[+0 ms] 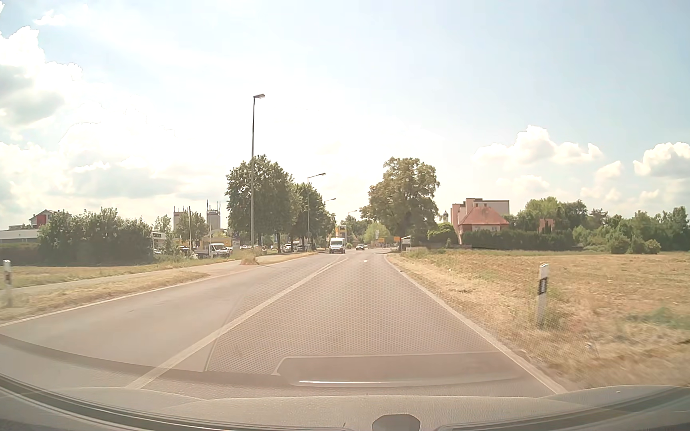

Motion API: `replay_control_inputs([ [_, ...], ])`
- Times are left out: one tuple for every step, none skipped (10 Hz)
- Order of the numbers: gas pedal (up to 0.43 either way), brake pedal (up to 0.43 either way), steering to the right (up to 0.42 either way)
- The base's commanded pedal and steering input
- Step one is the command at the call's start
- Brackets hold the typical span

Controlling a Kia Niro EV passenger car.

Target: Follow the waypoints while adhering to traffic rules and regulations

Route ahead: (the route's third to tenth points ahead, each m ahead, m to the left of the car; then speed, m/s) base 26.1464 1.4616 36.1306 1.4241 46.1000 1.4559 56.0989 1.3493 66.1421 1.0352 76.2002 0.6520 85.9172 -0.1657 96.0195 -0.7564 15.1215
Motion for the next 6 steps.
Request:
replay_control_inputs([
  [0.000,0.000,0.000],
  [0.000,0.000,0.000],
  [0.000,0.000,0.000],
  [0.000,0.000,-0.001],
  [0.000,0.000,-0.001],
  [0.000,0.000,-0.001],
])
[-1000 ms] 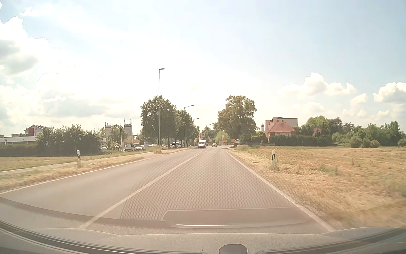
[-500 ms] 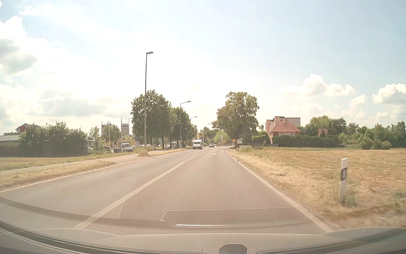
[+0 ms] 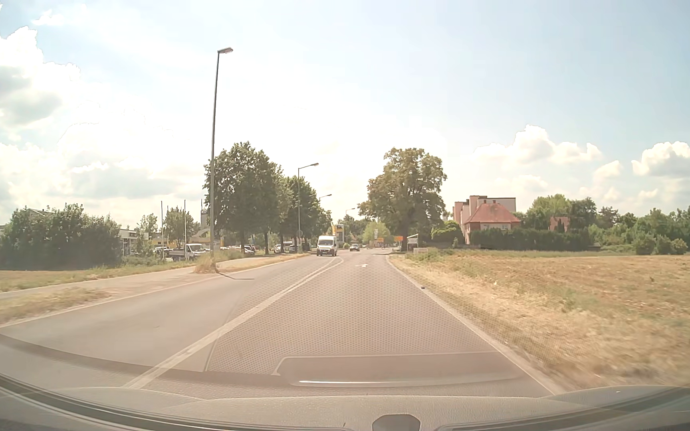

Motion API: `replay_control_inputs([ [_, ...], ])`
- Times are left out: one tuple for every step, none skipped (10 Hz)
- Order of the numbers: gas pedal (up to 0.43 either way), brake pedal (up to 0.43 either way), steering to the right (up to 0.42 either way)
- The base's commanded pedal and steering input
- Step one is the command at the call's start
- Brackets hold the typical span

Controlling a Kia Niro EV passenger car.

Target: Follow the waypoints while adhering to traffic rules and regulations

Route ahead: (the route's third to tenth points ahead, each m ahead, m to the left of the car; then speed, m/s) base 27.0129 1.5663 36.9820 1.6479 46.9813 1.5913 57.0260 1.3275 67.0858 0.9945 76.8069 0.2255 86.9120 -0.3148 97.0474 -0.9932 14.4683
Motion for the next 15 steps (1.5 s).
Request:
replay_control_inputs([
  [0.000,0.000,-0.001],
  [0.000,0.000,-0.002],
  [0.000,0.000,-0.001],
  [0.000,0.000,-0.001],
  [0.000,0.000,0.000],
  [0.000,0.000,0.000],
  [0.000,0.000,0.000],
  [0.000,0.000,0.000],
  [0.000,0.000,0.000],
  [0.000,0.000,0.000],
  [0.000,0.000,0.000],
  [0.000,0.000,0.000],
  [0.000,0.000,0.000],
  [0.000,0.000,0.000],
  [0.000,0.000,0.000],
])
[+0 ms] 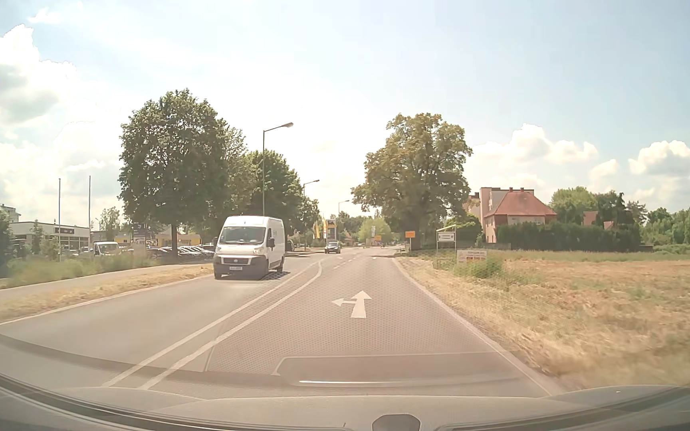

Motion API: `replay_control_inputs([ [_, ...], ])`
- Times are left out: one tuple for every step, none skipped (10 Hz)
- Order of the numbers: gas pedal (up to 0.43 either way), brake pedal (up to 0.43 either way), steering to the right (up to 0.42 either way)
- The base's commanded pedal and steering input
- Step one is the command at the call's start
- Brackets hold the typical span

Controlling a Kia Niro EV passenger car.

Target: Follow the waypoints while adhering to traffic rules and regulations

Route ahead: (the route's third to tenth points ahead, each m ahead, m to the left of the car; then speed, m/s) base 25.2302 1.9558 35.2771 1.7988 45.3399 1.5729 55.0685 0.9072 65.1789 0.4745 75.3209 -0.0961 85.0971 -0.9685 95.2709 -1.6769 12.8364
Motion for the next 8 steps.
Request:
replay_control_inputs([
  [0.000,0.000,0.000],
  [0.000,0.000,0.000],
  [0.000,0.000,0.000],
  [0.000,0.000,0.000],
  [0.000,0.000,0.000],
  [0.000,0.000,0.002],
  [0.000,0.000,0.002],
  [0.000,0.000,0.002],
])
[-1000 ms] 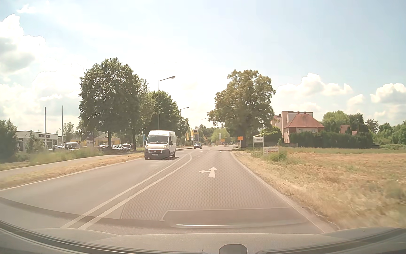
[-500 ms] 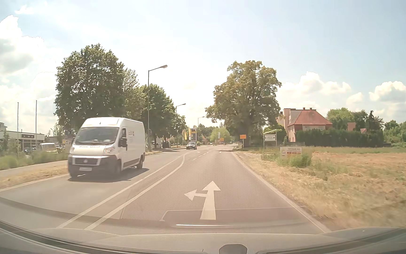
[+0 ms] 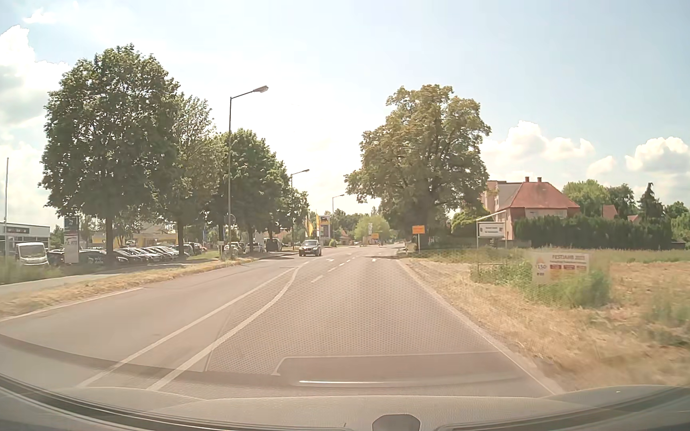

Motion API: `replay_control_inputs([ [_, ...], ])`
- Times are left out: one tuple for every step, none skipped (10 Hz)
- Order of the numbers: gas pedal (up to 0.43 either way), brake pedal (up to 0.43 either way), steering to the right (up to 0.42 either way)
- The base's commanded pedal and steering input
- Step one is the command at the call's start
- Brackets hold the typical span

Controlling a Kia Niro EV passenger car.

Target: Follow the waypoints while adhering to traffic rules and regulations

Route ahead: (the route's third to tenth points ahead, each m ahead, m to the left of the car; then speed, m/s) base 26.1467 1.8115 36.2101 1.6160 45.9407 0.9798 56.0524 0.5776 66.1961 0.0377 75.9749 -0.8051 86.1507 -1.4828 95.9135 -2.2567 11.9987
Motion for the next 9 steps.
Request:
replay_control_inputs([
  [0.000,0.000,0.002],
  [0.008,0.000,0.001],
  [0.047,0.000,0.001],
  [0.087,0.000,0.001],
  [0.118,0.000,0.001],
  [0.118,0.000,0.001],
  [0.138,0.000,0.001],
  [0.157,0.000,0.001],
  [0.157,0.000,0.002],
])
